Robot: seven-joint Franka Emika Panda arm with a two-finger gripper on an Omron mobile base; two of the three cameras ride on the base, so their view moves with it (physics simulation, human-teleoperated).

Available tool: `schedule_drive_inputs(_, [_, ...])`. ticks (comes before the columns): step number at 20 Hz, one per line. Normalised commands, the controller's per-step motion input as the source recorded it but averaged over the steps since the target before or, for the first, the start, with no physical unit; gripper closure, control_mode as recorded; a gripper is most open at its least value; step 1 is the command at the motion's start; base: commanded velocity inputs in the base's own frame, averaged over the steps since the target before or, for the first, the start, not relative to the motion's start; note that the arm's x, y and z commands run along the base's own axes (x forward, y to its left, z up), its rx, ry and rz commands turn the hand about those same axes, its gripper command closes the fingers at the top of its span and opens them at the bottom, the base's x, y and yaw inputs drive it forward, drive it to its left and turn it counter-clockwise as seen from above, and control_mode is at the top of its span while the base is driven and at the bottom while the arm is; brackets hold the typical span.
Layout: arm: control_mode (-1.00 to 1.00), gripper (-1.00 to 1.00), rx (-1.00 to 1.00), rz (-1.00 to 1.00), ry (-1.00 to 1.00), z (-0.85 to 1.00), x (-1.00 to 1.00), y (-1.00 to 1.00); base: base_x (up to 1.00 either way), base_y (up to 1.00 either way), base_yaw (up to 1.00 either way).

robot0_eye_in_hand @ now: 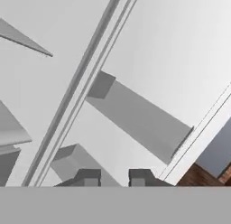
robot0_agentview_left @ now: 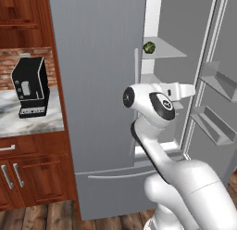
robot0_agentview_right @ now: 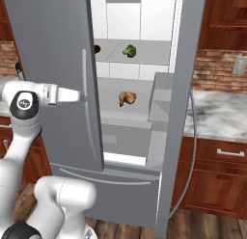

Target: Gather the broccoli and sweet potato from the fridge and place them on a tray on the dining counter. Then gather the chicken drumstick and fish from the fridge and place them on the other tray.

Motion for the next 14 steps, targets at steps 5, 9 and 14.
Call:
schedule_drive_inputs(5, [-1.0,-1.0,0.0,0.1,0.09,0.0,0.41,0.33,0.0,0.0,0.0])
schedule_drive_inputs(9, [-1.0,-1.0,0.06,-0.04,0.03,0.0,0.54,0.4,0.0,0.0,0.0])
schedule_drive_inputs(14, [-1.0,-1.0,0.13,-0.13,0.03,0.0,0.47,0.4,0.0,0.0,0.0])
